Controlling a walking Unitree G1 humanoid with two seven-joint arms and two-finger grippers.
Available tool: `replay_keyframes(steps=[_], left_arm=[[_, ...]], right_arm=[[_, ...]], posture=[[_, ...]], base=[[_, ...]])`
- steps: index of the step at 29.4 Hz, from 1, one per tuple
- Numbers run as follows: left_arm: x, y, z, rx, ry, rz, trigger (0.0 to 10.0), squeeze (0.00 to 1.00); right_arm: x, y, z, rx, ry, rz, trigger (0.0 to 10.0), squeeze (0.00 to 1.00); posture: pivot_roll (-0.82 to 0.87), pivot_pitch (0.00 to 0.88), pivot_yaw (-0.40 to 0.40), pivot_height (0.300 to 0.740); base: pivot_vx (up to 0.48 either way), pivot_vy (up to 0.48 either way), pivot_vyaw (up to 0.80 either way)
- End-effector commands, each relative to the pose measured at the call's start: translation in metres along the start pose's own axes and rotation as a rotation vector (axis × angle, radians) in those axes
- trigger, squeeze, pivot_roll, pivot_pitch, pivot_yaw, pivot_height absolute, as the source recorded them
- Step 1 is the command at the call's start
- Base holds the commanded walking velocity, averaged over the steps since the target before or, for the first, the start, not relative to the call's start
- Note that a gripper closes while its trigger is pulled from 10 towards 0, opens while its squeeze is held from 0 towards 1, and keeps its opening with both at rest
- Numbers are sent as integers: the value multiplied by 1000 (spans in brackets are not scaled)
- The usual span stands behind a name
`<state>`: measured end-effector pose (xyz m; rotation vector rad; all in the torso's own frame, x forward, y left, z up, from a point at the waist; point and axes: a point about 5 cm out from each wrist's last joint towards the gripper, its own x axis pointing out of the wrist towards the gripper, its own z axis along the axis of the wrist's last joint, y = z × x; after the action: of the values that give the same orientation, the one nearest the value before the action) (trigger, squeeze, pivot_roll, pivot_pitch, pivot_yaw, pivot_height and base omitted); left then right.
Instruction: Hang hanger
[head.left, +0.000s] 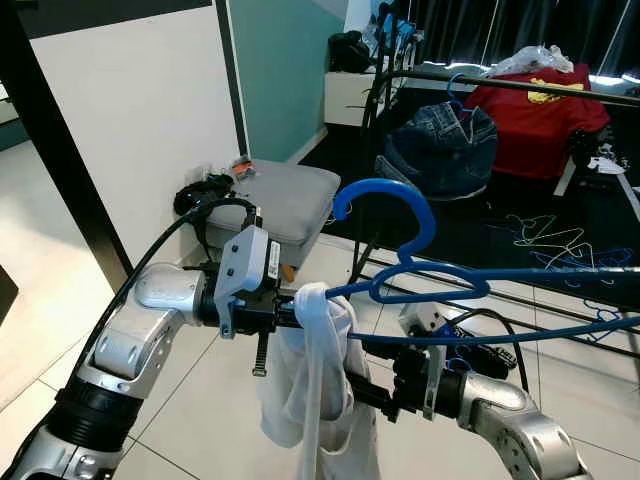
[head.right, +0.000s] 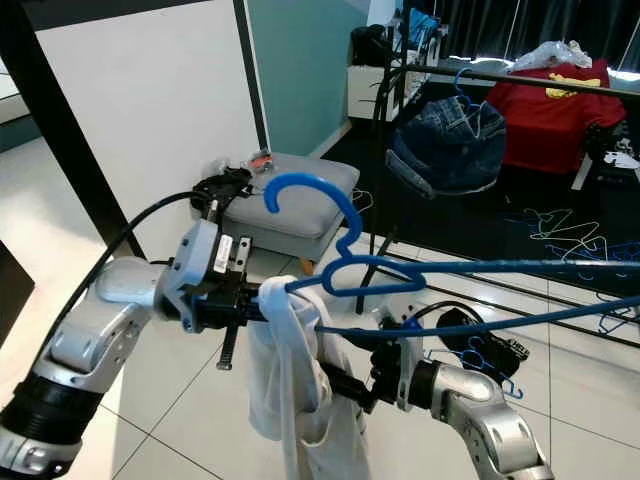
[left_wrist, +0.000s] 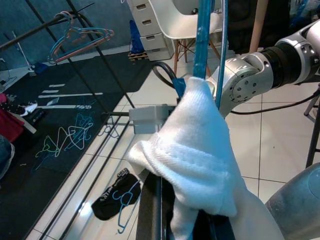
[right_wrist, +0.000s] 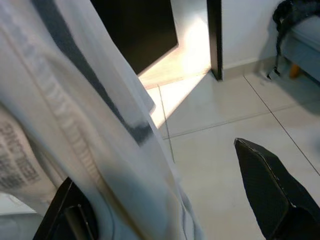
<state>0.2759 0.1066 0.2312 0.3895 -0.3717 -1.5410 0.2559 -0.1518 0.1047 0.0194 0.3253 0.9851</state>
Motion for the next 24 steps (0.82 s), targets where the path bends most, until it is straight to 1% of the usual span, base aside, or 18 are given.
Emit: replay_keyframes(steps=[1, 4, 6, 7, 9, 10, 11, 12, 13, 16, 20, 21, 22, 23, 24], left_arm=[[2, 5, 7, 24, -30, 9, 10000, 0], [1, 6, 6, 26, -23, 13, 10000, 0], [-6, 10, 0, 33, 19, 47, 10000, 0], [-6, 10, 0, 33, 19, 47, 10000, 0], [-16, 16, -8, 39, 74, 96, 10000, 0], [-16, 16, -8, 39, 74, 96, 10000, 0], [-20, 17, -9, 41, 87, 111, 10000, 0], [-21, 18, -9, 42, 89, 117, 10000, 0], [-21, 18, -9, 42, 89, 117, 10000, 0], [-22, 18, -7, 44, 84, 128, 10000, 0], [-22, 19, -6, 46, 82, 133, 10000, 0], [-22, 19, -6, 47, 82, 135, 10000, 0], [-22, 19, -6, 47, 82, 135, 10000, 0], [-22, 19, -7, 48, 81, 136, 10000, 0], [-21, 18, -8, 48, 83, 137, 10000, 0]], right_arm=[[1, 0, -7, 4, 49, -11, 10000, 0], [-1, -4, -10, -3, 77, -43, 10000, 0], [-11, -18, -17, 5, 137, -158, 10000, 0], [-11, -18, -17, 5, 137, -158, 10000, 0], [-27, -34, -27, 33, 211, -309, 10000, 0], [-27, -34, -27, 33, 211, -309, 10000, 0], [-35, -40, -34, 58, 246, -373, 10000, 0], [-39, -43, -37, 72, 267, -407, 10000, 0], [-39, -43, -37, 72, 267, -407, 10000, 0], [-44, -47, -43, 112, 290, -462, 10000, 0], [-47, -50, -47, 134, 304, -506, 10000, 0], [-50, -54, -49, 147, 307, -543, 10000, 0], [-50, -54, -49, 147, 307, -543, 10000, 0], [-52, -57, -50, 159, 304, -580, 10000, 0], [-55, -62, -48, 176, 273, -621, 10000, 0]], posture=[[29, 0, 35, 740], [27, 0, 37, 740], [19, 0, 42, 740], [19, 0, 42, 740], [17, 1, 41, 740], [17, 1, 41, 740], [17, 2, 40, 740], [16, 2, 38, 740], [16, 2, 38, 740], [17, 4, 37, 740], [17, 3, 36, 740], [16, 4, 36, 740], [16, 4, 36, 740], [16, 5, 36, 740], [17, 6, 34, 740]], base=[[0, 0, 0], [0, 0, 0], [0, 0, 0], [0, 0, 0], [0, 0, 0], [0, 0, 0], [0, 0, 0], [0, 0, 0], [0, 0, 0], [0, 0, 0], [0, 0, 0], [0, 0, 0], [0, 0, 0], [0, 0, 0], [0, 0, 0]])
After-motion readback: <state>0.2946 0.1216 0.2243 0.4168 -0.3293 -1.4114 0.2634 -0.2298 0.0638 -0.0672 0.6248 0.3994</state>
